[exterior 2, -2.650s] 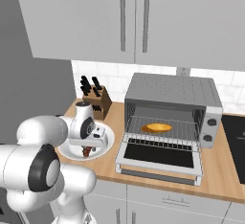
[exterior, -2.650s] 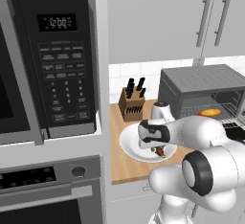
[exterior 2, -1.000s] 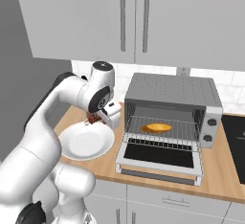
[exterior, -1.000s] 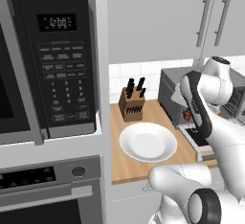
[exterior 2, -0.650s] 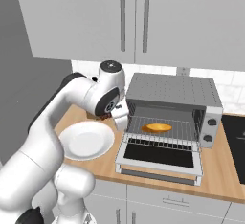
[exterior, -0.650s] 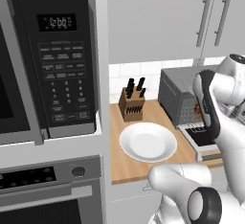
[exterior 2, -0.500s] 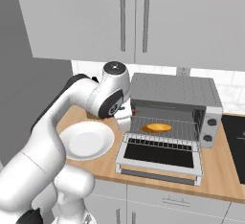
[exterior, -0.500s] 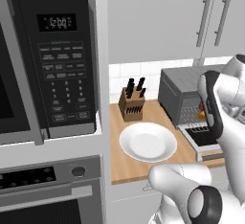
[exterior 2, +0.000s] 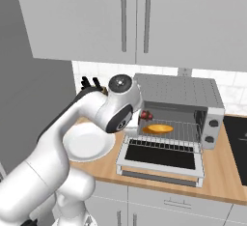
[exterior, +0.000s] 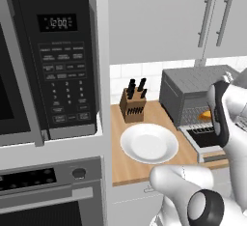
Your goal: Pick up the kebab skewer and baguette bread, and place them inside the toaster oven. Close the toaster oven door and start by setting the timer.
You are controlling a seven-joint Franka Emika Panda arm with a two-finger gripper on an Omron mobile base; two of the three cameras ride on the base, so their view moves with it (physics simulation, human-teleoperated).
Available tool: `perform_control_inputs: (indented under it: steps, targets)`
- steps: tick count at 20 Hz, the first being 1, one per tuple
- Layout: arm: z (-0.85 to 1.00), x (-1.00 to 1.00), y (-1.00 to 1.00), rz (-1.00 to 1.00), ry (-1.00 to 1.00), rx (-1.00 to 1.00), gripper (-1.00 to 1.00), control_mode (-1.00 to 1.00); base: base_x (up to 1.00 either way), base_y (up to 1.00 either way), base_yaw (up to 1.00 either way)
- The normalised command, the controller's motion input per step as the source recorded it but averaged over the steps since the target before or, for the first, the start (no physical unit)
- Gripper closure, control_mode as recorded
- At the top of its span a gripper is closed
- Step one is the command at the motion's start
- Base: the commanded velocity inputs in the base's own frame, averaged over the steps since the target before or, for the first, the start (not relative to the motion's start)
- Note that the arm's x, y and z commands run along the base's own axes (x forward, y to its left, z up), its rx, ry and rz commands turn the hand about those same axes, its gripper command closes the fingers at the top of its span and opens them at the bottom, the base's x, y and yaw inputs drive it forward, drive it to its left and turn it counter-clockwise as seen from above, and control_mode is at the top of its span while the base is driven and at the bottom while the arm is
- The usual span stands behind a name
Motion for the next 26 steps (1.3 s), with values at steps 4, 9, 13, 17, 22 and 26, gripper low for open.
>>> perform_control_inputs:
  steps: [4, 9, 13, 17, 22, 26]
  targets:
    - [0.0, 0.4, -0.54, 0.05, -0.01, 0.01, 1.0, -1.0, 0.0, 0.0, 0.0]
    - [-0.07, 0.61, -0.5, 0.11, 0.0, 0.01, 1.0, -1.0, 0.0, 0.0, 0.0]
    - [-0.12, 0.27, -0.41, 0.04, -0.01, 0.0, 1.0, -1.0, 0.0, 0.0, 0.0]
    - [-0.18, 0.0, -0.39, -0.02, 0.0, 0.0, 1.0, -1.0, 0.0, 0.0, 0.0]
    - [-0.28, 0.04, -0.13, -0.06, 0.0, 0.0, 1.0, -1.0, 0.0, 0.0, 0.0]
    - [-0.35, 0.21, 0.0, -0.05, 0.0, 0.0, 1.0, -1.0, 0.0, 0.0, 0.0]
